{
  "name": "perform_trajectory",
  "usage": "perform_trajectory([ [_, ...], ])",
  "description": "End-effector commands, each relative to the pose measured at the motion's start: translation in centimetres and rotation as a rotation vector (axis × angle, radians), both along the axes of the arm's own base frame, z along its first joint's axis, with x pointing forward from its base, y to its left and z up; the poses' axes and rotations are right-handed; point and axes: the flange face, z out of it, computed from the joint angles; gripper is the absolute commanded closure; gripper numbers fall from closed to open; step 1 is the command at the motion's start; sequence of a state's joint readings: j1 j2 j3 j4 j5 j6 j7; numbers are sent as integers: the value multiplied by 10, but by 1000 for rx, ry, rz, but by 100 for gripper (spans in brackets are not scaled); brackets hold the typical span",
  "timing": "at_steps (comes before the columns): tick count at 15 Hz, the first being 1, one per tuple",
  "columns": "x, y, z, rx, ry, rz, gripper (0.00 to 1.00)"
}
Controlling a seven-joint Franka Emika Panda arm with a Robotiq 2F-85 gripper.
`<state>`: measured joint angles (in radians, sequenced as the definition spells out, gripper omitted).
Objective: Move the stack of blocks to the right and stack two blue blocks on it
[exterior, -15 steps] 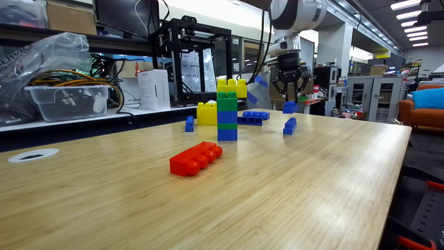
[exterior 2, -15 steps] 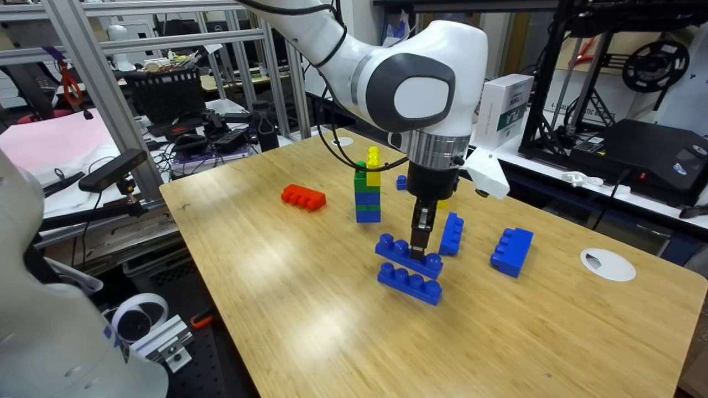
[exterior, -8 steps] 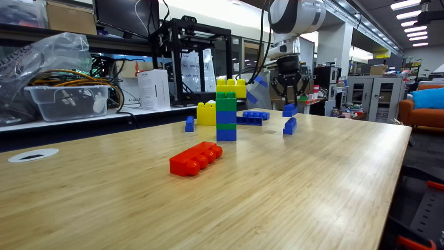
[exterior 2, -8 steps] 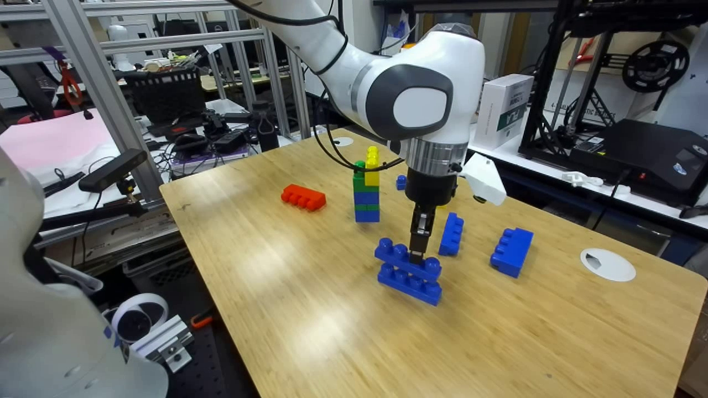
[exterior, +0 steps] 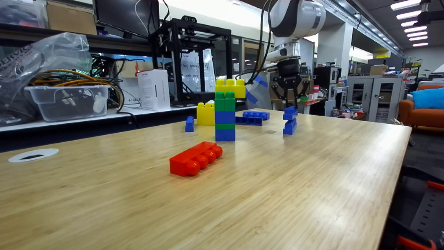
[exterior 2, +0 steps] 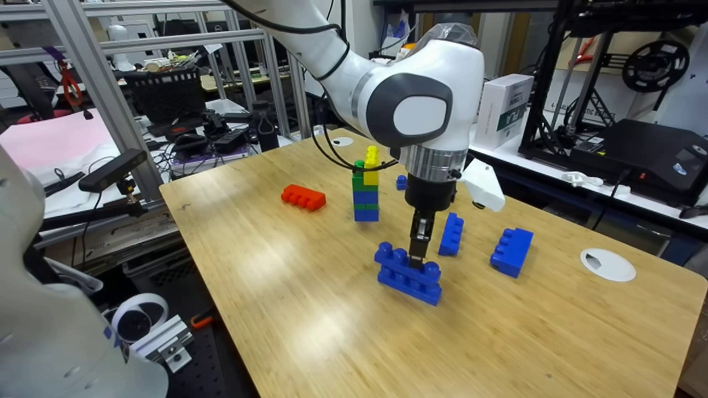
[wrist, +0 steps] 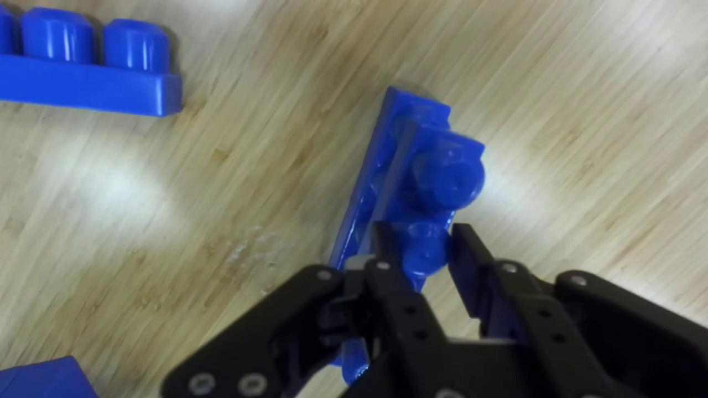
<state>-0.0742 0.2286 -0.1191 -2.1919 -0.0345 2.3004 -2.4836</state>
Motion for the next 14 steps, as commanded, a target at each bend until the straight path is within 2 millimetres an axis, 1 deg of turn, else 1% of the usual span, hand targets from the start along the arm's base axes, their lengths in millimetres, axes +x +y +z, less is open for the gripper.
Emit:
perform_trajectory([
  [1, -1, -7, -4, -1, -24, 31, 93],
  [8, -3, -13, -9, 9, -35, 42, 93],
  [14, -3, -3, -19, 4, -30, 52, 93],
])
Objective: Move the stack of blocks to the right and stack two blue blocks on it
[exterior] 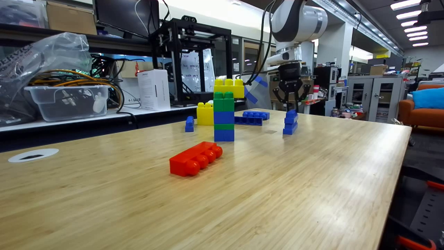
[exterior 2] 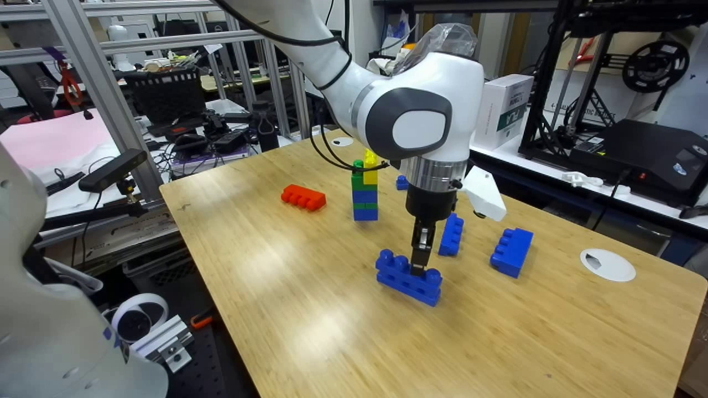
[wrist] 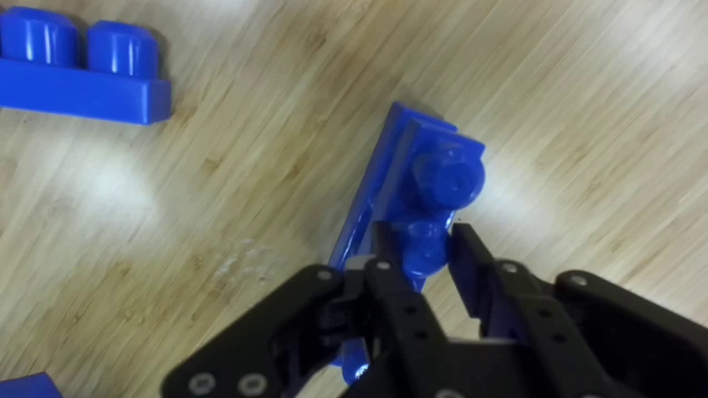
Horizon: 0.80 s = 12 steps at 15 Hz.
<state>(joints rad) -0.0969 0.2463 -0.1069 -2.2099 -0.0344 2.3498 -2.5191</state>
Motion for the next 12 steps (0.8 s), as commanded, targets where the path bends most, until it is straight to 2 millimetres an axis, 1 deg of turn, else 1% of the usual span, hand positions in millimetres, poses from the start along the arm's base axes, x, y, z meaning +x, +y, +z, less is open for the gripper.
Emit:
perform_trajectory([
  [1, 1, 4, -9, -1, -17, 29, 93],
  [6, 2, 12, -17, 3, -12, 38, 93],
  [12, 4, 11, -23, -1, -11, 31, 93],
])
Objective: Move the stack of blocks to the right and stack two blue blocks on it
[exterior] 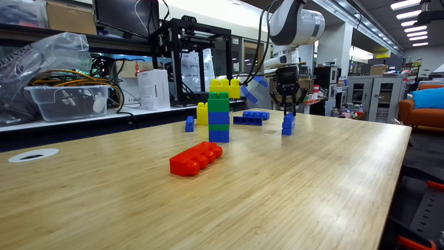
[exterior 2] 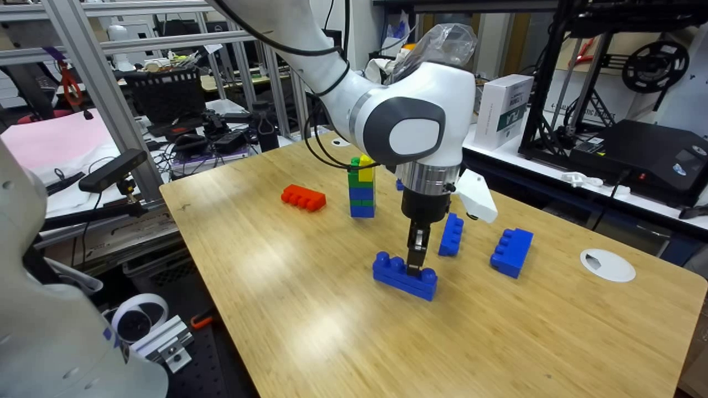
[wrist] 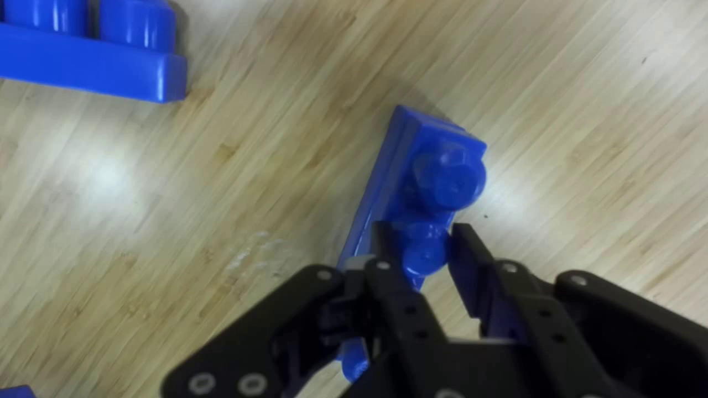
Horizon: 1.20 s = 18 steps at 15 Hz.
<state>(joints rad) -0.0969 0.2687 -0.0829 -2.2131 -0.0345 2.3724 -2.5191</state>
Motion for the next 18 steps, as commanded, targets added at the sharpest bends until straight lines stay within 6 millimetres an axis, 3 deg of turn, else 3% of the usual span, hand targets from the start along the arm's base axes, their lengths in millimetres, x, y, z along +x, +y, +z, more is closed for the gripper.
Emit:
perform_trajectory([
  [1, 2, -2, -12, -6, -14, 7, 93],
  [13, 1, -1, -17, 3, -5, -23, 93],
  [14, 1, -1, -15, 4, -6, -35, 45],
  [15, -1, -2, -12, 4, -10, -45, 45],
  [18, -9, -4, -3, 8, -10, -78, 24],
])
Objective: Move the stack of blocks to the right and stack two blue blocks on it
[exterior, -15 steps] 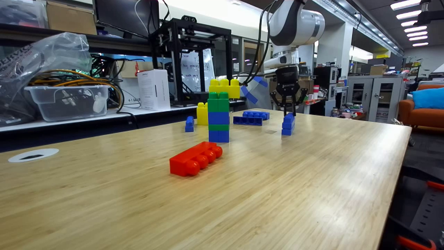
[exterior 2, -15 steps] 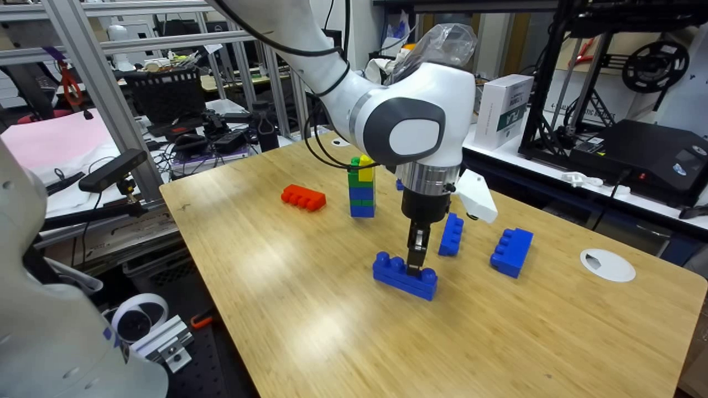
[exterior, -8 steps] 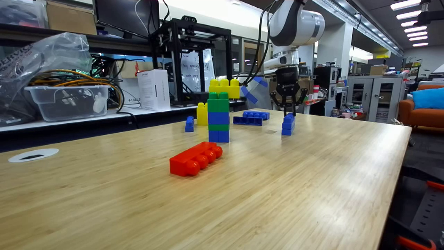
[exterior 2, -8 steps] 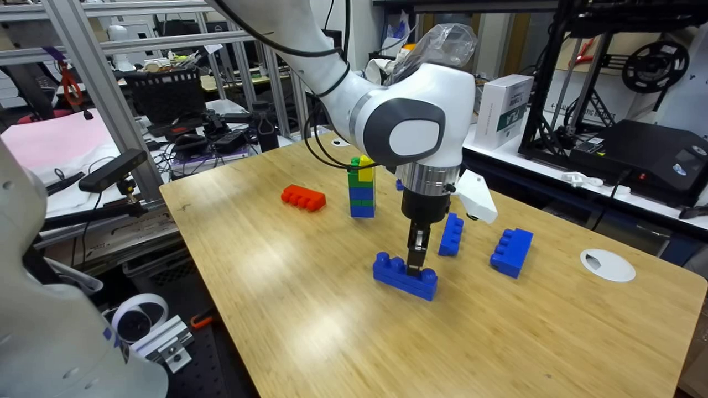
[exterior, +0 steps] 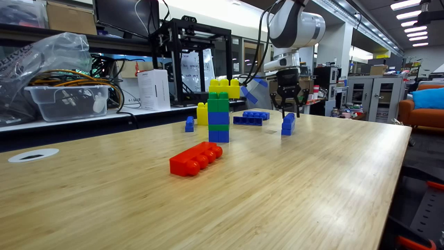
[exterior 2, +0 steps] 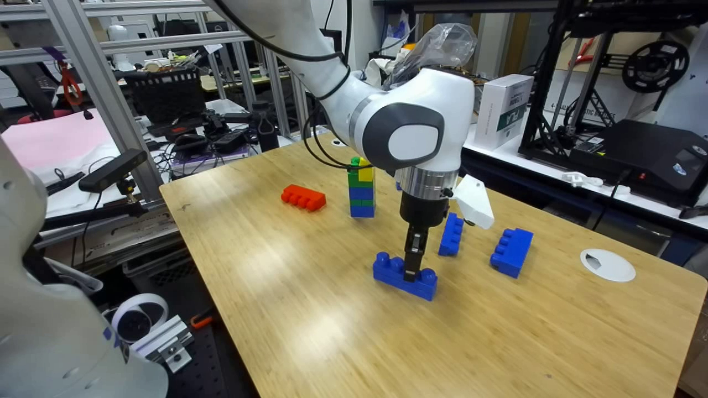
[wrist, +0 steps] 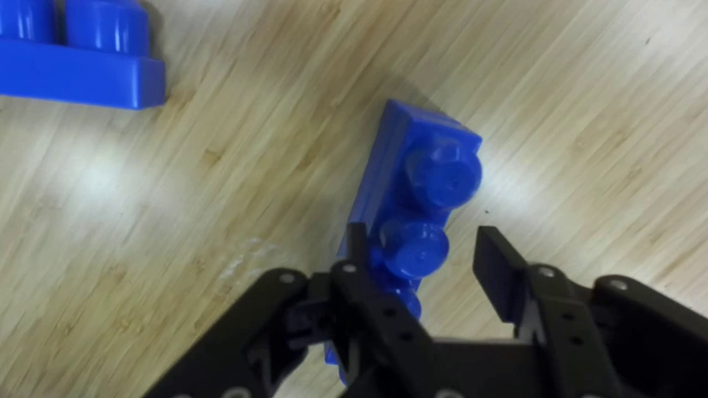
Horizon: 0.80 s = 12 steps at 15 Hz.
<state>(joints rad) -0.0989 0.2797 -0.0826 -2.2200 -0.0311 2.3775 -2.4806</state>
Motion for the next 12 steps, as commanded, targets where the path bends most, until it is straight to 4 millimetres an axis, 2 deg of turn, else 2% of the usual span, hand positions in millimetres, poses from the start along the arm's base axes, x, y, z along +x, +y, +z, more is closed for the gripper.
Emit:
perform_trajectory([
  [1, -8, -6, 13, 14, -26, -51, 18],
  [2, -10, -7, 21, 15, -36, -76, 10],
  [4, -15, -10, 46, 20, -59, -121, 1],
  [9, -30, -4, 123, 42, -116, -276, 0],
  [10, -34, -3, 134, 48, -123, -299, 16],
  [12, -38, -1, 151, 64, -136, -338, 34],
])
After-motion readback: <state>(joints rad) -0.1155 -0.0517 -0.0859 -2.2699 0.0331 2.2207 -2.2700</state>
